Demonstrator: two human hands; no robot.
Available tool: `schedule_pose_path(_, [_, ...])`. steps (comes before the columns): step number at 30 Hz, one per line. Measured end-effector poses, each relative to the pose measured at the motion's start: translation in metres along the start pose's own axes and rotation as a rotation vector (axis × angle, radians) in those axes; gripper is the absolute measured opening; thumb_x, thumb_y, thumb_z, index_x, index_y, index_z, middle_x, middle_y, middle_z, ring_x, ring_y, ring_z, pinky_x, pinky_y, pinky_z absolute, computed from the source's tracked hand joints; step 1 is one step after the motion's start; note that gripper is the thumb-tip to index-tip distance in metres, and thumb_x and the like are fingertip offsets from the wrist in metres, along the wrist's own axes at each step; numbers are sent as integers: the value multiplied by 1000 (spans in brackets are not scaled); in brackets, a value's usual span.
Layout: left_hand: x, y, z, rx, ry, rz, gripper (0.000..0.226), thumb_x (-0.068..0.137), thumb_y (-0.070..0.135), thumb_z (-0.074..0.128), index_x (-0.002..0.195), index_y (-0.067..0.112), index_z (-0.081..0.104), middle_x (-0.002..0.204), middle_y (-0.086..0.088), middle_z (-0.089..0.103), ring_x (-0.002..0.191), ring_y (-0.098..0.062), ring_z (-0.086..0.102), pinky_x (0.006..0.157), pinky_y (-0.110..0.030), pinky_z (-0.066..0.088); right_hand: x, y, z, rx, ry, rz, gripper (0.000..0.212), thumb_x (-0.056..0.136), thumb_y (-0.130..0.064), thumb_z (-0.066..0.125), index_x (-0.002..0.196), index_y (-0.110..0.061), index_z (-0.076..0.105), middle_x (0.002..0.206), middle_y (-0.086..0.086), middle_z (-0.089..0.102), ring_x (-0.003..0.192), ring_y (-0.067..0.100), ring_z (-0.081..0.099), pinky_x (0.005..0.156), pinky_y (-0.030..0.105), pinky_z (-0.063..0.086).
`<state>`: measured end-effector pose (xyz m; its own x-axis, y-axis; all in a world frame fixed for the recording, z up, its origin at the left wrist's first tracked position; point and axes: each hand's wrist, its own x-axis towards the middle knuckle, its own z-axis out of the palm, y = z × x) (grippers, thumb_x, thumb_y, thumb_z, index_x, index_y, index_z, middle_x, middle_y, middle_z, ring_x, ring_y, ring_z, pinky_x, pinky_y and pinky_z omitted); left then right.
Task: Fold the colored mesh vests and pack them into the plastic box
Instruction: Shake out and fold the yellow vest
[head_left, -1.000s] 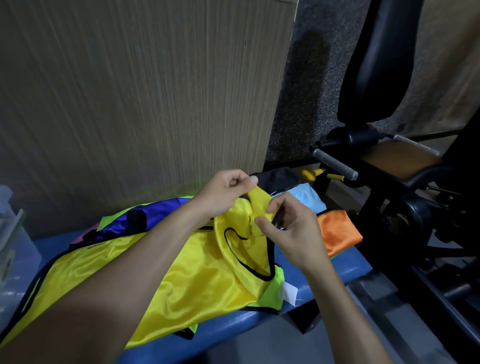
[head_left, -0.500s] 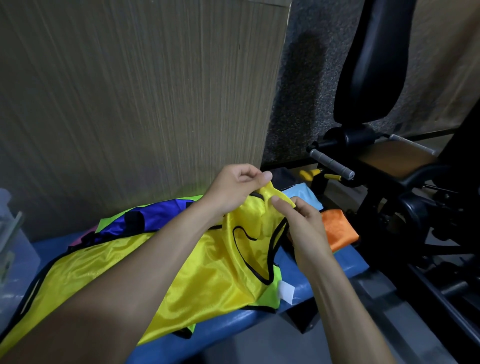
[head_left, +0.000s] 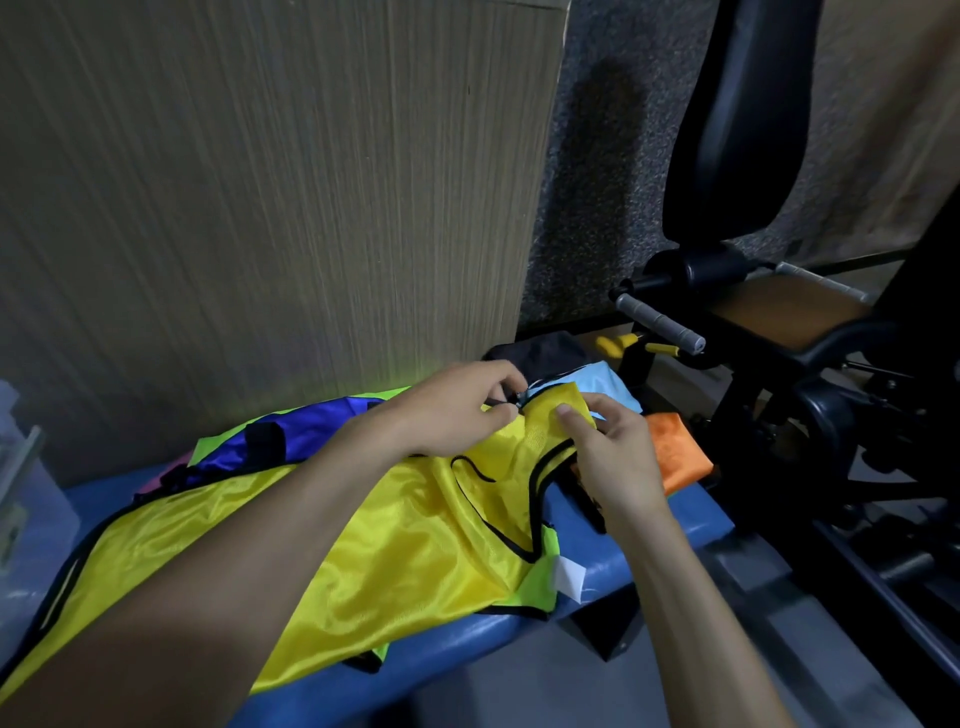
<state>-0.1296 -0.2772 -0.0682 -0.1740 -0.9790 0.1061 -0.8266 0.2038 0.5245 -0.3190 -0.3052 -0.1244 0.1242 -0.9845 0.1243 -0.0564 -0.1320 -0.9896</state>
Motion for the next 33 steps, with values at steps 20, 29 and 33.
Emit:
schedule_pose_path(20, [29,8,19,-744,309,5,20,91,4,73,108,13,68,90,5,68,73,6,63,71,-13,49,-3,-20,-2,452,-150,140,29,102,-6,49,116,-7,74,114,23,73,109,38,68,98,51,50])
schedule_pose_path(29, [39,0,18,-712,-44,26,15,98,30,65,102,19,56,89,-2,53,82,-11,47,71,-25,42,-8,-17,-15,199,-221,-48,28,93,-10,72,120,-14,66,109,15,75,94,28,74,78,34,60])
schedule_pose_path(33, [44,2,18,-713,92,97,16,96,15,70,93,21,55,86,3,48,78,-7,44,68,-17,39,-6,-16,-20,142,-168,-70,16,98,-6,64,111,-11,69,103,19,74,95,42,69,82,50,57])
